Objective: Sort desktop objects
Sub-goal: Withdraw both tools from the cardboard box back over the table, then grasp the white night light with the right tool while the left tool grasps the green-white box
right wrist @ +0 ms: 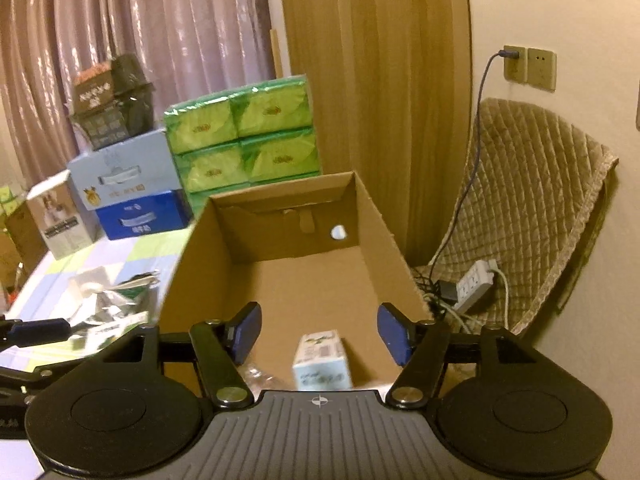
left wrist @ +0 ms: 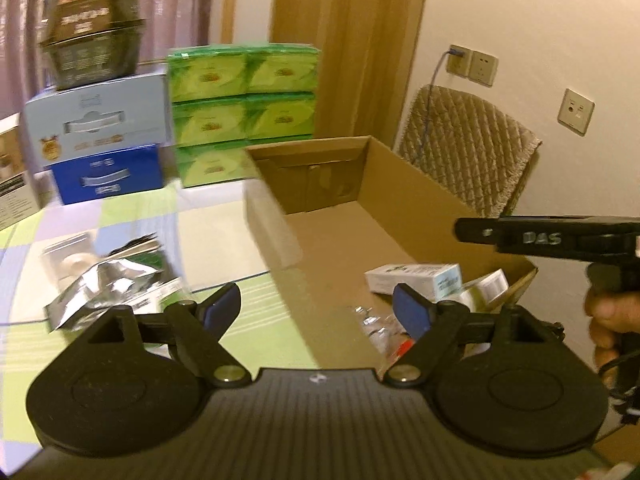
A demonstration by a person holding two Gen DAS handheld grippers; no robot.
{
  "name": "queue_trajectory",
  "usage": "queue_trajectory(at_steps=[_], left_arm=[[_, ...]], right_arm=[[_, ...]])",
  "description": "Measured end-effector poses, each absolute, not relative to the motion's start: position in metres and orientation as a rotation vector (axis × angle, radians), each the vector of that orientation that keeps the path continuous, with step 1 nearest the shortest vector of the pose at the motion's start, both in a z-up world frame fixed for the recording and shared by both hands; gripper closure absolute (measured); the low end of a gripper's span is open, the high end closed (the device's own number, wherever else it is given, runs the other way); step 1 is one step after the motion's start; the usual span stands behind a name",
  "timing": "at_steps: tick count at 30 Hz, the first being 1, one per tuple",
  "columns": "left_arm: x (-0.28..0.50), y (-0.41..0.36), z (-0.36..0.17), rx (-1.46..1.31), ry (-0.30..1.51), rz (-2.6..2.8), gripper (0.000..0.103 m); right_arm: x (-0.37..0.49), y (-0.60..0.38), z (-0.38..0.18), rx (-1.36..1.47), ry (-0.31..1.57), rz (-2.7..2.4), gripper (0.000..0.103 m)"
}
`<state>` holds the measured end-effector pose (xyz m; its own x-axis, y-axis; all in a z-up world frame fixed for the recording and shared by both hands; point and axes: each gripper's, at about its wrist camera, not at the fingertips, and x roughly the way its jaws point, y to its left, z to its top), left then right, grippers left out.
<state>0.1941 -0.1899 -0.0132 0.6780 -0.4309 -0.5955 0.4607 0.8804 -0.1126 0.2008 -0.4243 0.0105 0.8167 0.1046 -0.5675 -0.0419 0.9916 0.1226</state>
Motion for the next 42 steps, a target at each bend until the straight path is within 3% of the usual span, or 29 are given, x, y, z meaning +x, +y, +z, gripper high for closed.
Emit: queue_trajectory(at_steps=[5,11,27,42], left_arm=[[0.174,-0.152,-0.015,0.02,0.666,-0.439,0.019],[0.147,-0.102,-0.021,0.015,0.679,-0.355,0.015],[0.095,0.012,-0.043,-0.032,0.727,-0.158,0.01],[0.119,0.033,-0.053,0.016,0.752,-0.211,0.01]], right_arm=[[0.171,-0.4,0.021,0.104,0.583,0.137,0.026],[0.138,-0.36,0.027,0.114,0.567,0.216,0.021],[0.091,-0.276,-0.006,0.084,0.668,0.377,0.015],[0.129,-0.241,-0.035,0.045,0.764,0.463,0.014]])
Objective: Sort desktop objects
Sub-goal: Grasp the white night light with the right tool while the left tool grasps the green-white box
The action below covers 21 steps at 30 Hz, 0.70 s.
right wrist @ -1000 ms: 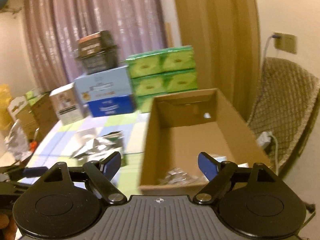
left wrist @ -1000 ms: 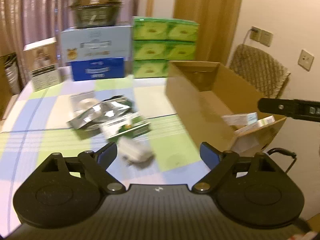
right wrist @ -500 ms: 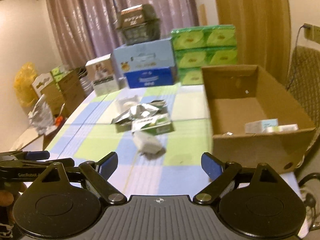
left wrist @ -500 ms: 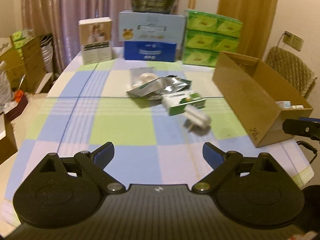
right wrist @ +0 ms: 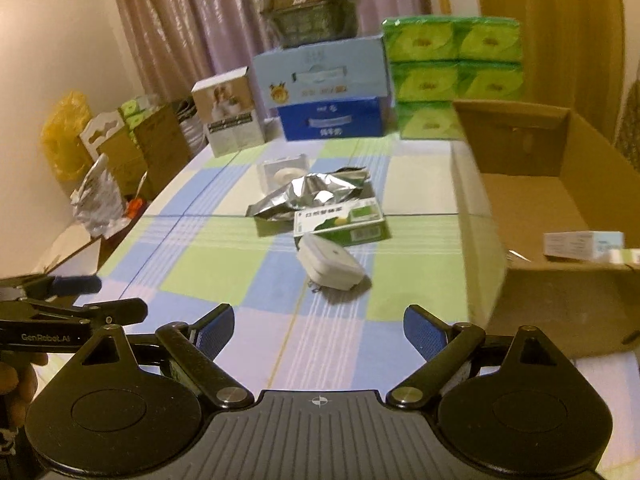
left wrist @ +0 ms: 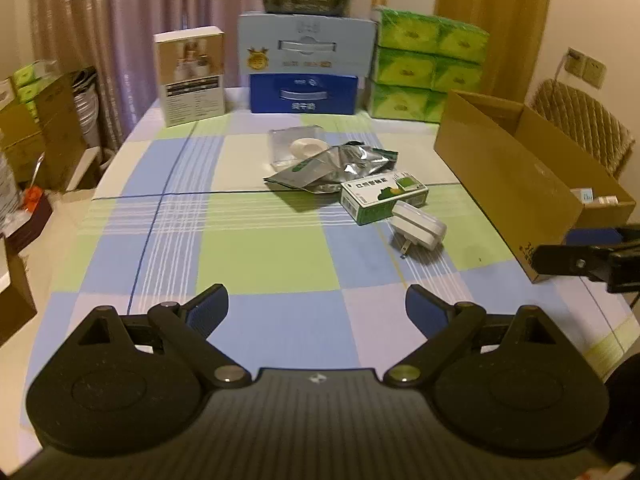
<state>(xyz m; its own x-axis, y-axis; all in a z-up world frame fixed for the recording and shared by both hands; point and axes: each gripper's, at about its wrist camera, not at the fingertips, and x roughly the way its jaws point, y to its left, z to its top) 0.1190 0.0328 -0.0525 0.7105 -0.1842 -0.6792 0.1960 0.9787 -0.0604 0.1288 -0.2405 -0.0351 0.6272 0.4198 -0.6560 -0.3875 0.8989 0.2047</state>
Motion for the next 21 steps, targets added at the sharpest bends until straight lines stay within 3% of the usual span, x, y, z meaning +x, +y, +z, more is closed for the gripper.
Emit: queue_trajectory(at_steps=[7,18,21], left_arm=[[0.155,0.028,-0.053,0.148,0.777,-0.358,0.01],[0.228,0.009,-0.042,0.501,0.783,-0.674,0.011],[0.246,0.007,-0.042,0.55,0.777,-0.742,0.011]], right_arm=[[0.193,-0.226,-0.038,-0.04,0.888,0.595,0.014],[0.275,-0.176,-0.057,-0.461,1.112,0.844,0.015],[0.295,-0.169,-0.068,-0.467,1.182,0.892,0.019]])
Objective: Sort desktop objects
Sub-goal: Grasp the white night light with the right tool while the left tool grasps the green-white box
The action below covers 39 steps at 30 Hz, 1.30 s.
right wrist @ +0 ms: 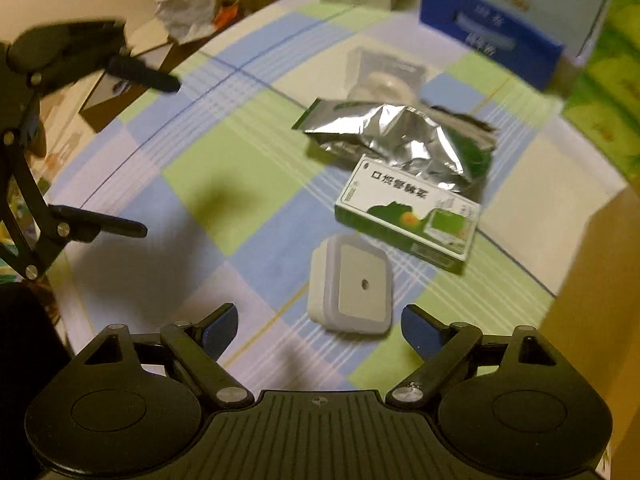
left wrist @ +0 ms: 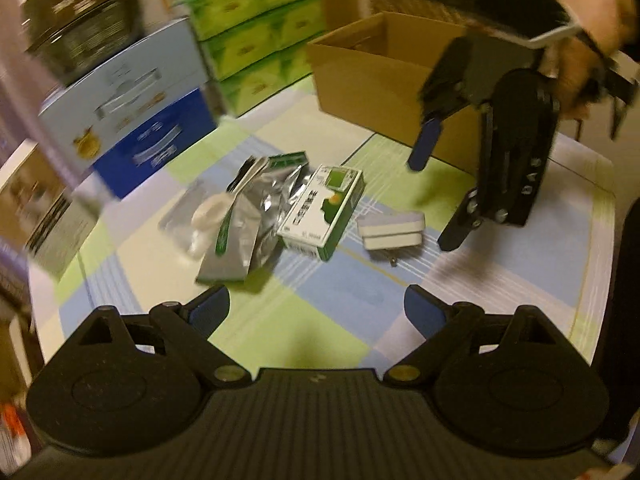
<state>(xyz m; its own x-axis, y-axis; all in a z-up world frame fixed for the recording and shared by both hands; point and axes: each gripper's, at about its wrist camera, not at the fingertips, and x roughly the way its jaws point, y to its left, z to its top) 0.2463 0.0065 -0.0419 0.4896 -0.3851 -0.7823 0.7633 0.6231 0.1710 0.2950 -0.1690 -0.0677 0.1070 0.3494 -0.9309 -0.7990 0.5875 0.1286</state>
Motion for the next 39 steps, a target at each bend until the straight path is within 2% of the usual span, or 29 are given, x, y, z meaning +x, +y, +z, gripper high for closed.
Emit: queue_trajectory(at_steps=[2,13,20,28,35,39], left_arm=[[0.255,0.004,-0.044,0.59,0.774,-0.777,0.011],[0.284,-0.009,-0.072,0.728,0.777,-0.855,0.012],[0.295,-0.013,-0.082,0.729,0.796,-0.894,0.012],[0.306,-0.023,-0.089,0.762,0.815,-0.938,0.012],[0.31,-0.036,-0.092,0.788,0.81,-0.959,0.012],[0.314,-0.04,-0.094,0.789,0.81,-0.953,0.012]], right_arm=[[0.307,-0.164,-0.073,-0.492,1.206,0.921,0.027],[0.35,-0.149,-0.1,-0.508,1.383,0.978,0.029],[0.369,-0.15,-0.116,-0.45,1.479,0.941,0.04],[0.377,-0.156,-0.125,-0.419,1.527,0.92,0.041],[0.379,-0.156,-0.123,-0.42,1.493,0.909,0.041],[0.378,-0.153,-0.118,-0.431,1.463,0.91,0.047]])
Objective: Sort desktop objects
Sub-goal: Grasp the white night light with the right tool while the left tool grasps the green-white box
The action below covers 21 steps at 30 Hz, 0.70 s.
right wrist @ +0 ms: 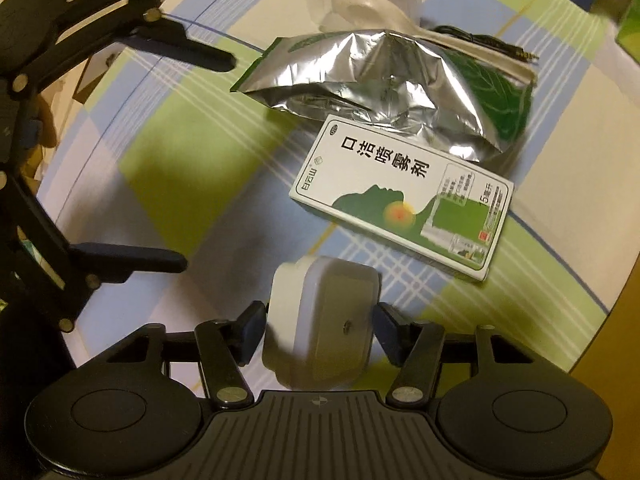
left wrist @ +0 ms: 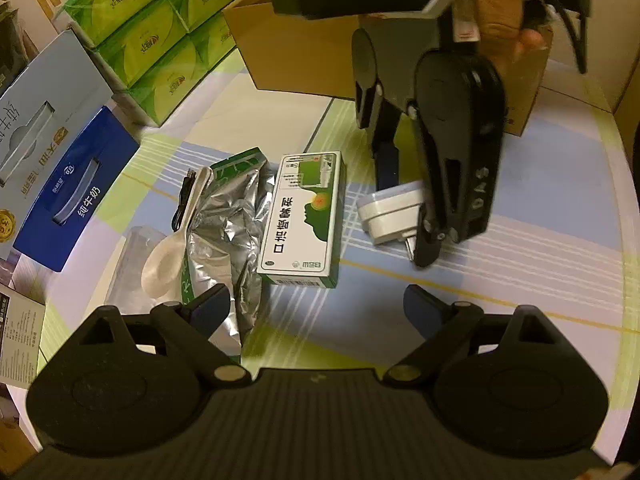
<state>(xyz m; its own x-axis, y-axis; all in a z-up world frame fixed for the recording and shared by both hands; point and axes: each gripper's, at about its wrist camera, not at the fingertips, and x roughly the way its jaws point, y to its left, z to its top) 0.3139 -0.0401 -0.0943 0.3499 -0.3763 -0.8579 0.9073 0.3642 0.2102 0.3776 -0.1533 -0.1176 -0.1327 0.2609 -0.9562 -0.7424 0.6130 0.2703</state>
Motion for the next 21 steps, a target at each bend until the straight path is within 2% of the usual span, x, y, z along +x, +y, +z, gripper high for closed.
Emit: queue_trajectory(at_steps=[7,12,21], left_arm=[[0.327,-0.053,-0.1,0.779,0.82,-0.96,0.013],[0.339,-0.072,-0.109,0.765,0.824,-0.98,0.022],[0.358,-0.095,-0.139,0.748,0.89,-0.937,0.028]], right_arm=[[0.372,-0.16,-0.103,-0.485,1.42,0.895,0.054],[0.365,-0.168,-0.091,-0.567,1.394,0.88,0.054],[0.346,-0.179,-0.085,-0.616,1.395,0.837,0.054]])
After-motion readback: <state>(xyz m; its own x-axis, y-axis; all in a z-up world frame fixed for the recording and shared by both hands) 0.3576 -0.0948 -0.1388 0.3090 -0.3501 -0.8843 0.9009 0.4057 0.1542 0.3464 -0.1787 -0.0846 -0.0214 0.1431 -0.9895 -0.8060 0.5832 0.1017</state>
